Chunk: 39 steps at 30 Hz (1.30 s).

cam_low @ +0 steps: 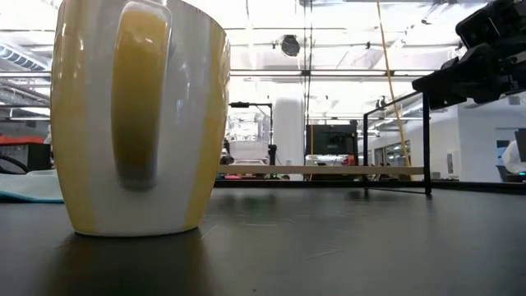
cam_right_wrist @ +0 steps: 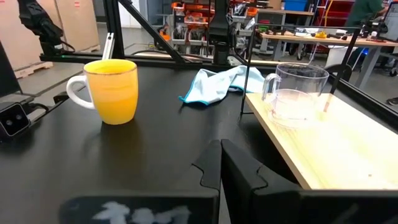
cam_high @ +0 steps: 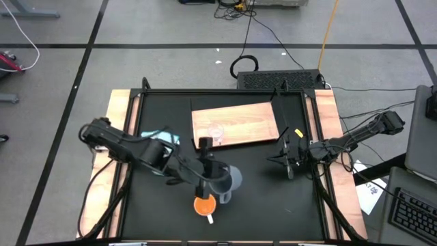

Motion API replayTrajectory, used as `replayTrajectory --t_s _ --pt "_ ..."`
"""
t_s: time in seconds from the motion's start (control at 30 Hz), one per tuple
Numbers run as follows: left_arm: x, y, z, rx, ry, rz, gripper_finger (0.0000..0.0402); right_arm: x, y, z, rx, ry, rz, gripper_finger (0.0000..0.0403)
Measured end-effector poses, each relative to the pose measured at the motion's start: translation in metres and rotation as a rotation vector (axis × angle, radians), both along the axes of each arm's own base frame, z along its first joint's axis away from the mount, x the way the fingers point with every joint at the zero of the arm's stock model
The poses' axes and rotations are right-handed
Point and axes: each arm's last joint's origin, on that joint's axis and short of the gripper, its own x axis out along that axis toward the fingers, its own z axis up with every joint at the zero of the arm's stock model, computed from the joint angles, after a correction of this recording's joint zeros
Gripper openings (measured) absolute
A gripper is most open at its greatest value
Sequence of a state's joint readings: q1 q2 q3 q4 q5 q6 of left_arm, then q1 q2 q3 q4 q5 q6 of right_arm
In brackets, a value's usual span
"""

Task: Stack small to large cups/mugs on shelf
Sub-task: Put the gray mug on the shelf

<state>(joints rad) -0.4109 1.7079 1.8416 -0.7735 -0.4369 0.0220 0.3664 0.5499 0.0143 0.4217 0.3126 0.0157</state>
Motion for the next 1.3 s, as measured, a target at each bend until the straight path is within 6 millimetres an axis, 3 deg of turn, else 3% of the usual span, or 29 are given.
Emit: replayTrajectory --t_s 0.53,0.83,0.97,1.1,1.3 --pt "-0.045 0.044 0.035 0.047 0.014 0.104 0.0005 0.000 0.000 0.000 -0.005 0.000 0.001 0.0000" --pt "-0.093 0.078 0.051 0.029 -0.024 0.234 0.0005 0.000 0.000 0.000 -0.005 0.001 0.001 0.0000" --pt "-0.125 0.094 0.040 -0.013 -0.070 0.296 0.0005 0.000 0.000 0.000 -0.005 0.000 0.001 0.0000" --pt "-0.151 0.101 0.015 -0.067 -0.146 0.295 0.0005 0.000 0.000 0.000 -0.004 0.000 0.001 0.0000" --pt "-0.163 0.097 -0.034 -0.181 -0.256 0.171 0.0005 0.000 0.000 0.000 -0.002 0.001 0.000 0.0000"
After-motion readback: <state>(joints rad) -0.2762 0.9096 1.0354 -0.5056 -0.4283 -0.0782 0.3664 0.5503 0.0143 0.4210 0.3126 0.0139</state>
